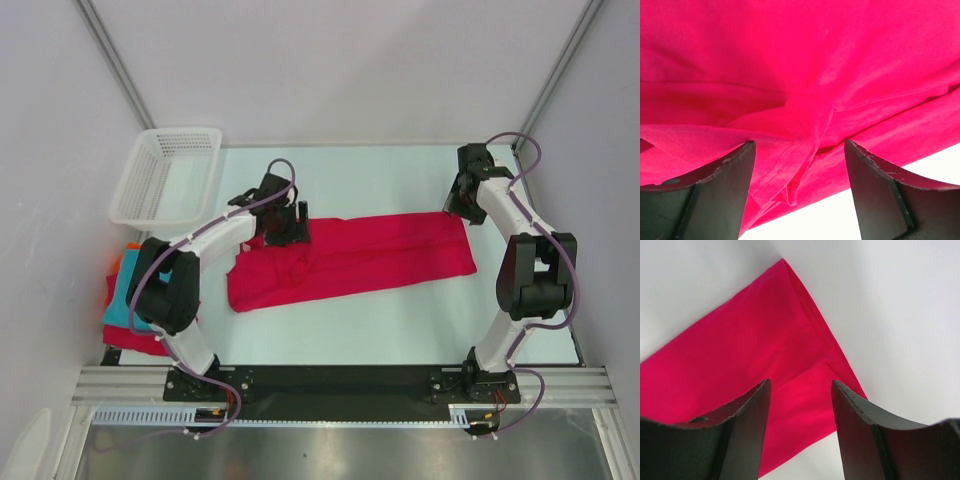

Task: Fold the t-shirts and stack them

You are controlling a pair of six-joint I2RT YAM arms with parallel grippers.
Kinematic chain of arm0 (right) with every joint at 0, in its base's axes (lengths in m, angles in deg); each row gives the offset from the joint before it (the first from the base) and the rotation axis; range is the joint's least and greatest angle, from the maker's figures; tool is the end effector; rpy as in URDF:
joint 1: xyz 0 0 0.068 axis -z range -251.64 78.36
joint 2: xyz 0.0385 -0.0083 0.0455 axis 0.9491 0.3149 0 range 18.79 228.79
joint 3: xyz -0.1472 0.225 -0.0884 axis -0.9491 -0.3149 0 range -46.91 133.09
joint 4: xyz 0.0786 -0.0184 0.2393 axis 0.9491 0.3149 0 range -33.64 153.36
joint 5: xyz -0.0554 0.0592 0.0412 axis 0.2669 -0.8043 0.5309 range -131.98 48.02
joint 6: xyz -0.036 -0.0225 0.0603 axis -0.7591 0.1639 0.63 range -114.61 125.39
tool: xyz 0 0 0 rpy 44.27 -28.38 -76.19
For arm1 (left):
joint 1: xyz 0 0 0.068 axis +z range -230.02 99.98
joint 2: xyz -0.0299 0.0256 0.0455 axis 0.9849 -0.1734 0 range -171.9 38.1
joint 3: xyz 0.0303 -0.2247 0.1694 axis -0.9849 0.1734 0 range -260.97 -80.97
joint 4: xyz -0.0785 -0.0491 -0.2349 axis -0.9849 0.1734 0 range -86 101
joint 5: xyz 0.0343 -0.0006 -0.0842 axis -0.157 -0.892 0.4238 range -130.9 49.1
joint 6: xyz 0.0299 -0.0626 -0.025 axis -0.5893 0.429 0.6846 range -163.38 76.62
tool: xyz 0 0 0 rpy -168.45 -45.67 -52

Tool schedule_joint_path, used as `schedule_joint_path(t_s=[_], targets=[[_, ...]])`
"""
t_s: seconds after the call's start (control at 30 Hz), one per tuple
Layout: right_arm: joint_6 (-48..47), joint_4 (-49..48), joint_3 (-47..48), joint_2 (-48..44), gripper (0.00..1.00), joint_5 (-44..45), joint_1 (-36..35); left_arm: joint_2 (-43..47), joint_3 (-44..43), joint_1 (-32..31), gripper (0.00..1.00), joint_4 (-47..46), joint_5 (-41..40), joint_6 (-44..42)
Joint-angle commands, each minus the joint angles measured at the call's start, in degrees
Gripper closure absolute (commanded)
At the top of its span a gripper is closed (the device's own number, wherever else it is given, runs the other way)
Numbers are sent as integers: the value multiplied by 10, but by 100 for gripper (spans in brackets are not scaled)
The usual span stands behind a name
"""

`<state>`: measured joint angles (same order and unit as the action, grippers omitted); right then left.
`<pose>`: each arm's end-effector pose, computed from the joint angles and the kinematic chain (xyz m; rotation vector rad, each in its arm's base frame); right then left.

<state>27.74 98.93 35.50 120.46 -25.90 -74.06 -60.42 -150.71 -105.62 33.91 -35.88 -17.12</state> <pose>0.3809 -0.0011 0.2439 0.5400 2.5403 -0.2184 0.3279 -0.1631 0.2086 0.0174 2.6552 -0.4300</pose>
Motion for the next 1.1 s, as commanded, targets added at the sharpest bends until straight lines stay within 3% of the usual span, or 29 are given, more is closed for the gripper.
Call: schedule_joint_path(t_s=[0.0, 0.07, 0.17, 0.33, 0.47, 0.83, 1.07], targets=[[-5, -7, 9, -8, 43, 7, -1, -8, -22, -6, 30, 3, -13, -14], [-5, -8, 5, -9, 43, 6, 0, -25, -19, -7, 39, -3, -12, -11], [-6, -8, 3, -9, 43, 7, 0, -48, -19, -11, 68, -3, -11, -9], [-11, -10, -1, -14, 43, 9, 7, -51, -14, -13, 78, -1, -18, -4], [-10, -13, -7, -17, 43, 3, 7, -38, -18, -13, 100, 16, -34, -6], [-10, -31, -31, -23, 44, -10, 8, 118, 16, -13, 100, 111, -89, -3], [-12, -38, -46, -31, 44, -22, 7, 262, 127, -12, 100, 136, -76, 30]])
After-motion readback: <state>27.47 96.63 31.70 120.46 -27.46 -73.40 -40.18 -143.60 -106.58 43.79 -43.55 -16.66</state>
